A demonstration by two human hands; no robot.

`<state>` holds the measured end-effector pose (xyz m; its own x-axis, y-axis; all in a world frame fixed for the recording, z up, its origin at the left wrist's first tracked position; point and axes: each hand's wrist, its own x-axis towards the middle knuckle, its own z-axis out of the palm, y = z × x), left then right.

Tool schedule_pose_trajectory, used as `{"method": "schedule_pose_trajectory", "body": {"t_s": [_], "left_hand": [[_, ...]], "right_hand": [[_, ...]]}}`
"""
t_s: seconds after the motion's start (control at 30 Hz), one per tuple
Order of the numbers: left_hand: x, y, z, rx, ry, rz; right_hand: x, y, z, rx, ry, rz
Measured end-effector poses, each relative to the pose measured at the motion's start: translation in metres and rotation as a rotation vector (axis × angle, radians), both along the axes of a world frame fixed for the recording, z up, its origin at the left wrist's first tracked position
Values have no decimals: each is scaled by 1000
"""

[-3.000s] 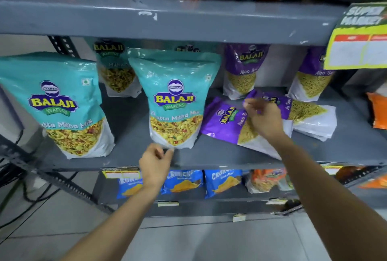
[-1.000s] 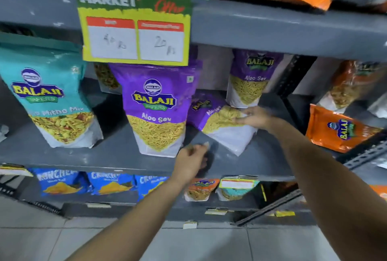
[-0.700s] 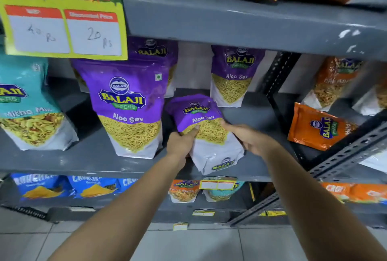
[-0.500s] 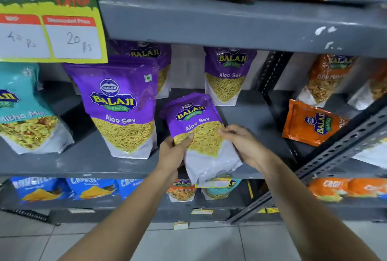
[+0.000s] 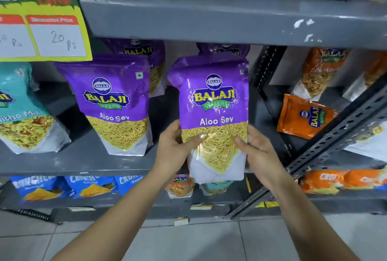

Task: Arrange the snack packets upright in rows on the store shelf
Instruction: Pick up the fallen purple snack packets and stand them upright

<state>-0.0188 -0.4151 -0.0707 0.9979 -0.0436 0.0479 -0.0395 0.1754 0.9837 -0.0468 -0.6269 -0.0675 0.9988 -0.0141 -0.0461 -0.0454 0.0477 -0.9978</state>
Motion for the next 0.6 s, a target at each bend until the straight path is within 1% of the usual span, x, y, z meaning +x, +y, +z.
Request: {"method": "schedule_pose_trajectory", "body": {"t_s": [0.1,0.2,0.3,0.37,0.43,0.5,0.6], "left_hand": [[30,-8,8,104,-74,-37],[51,-19,9,222,-101,-68],[61,-29,7,272,-106,-111],[65,-34,16,252,-130,-99],[69,-38,35,148,-161,-52],[74,-42,59,44,-234,-18],[84,-47,89,41,-323,48]], "right_hand": [[26,-17,12,-79,-78,1],[50,-33,9,-173,-78,-10],[58,-41,1,-187,-56,-28],[59,-43,6,-132,-63,-23],[61,-43,20,-41,-101,-22],[66,-38,47,50,-145,-98],[79,-37,83,119,-238,-234]]}}
